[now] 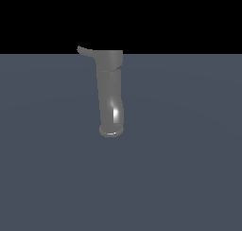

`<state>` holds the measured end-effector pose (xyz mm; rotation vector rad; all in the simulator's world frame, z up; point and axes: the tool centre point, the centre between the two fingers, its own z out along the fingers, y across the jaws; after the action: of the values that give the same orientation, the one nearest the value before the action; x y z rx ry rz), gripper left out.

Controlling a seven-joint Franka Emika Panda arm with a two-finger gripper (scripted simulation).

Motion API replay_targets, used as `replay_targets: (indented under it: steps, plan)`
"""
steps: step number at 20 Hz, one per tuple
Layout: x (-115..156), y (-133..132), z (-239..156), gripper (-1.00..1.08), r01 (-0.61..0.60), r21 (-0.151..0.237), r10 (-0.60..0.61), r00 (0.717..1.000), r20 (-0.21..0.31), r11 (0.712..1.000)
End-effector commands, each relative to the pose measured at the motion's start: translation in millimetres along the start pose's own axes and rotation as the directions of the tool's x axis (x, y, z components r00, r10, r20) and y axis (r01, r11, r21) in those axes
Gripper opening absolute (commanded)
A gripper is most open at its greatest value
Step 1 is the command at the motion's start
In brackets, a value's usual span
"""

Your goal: Turn on the faucet by rotating a designated handle.

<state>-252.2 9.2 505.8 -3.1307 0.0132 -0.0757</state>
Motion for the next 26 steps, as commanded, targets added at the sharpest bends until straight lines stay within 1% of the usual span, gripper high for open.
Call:
replay_targets:
  steps: [1, 13, 19, 26]
  plan:
    - [0, 0, 0, -1.0, 0.0, 0.0, 0.0, 1.0, 0.0, 1.0]
    - [5, -6, 9, -1.0, 0.018, -0.016, -0.017, 1.0, 0.021, 1.0]
    - [10, -7, 10, -1.0, -0.003, -0.009, 0.003, 1.0, 0.02, 1.0]
    - [27, -10, 14, -1.0, -0.072, 0.011, 0.071, 0.997, 0.025, 0.997]
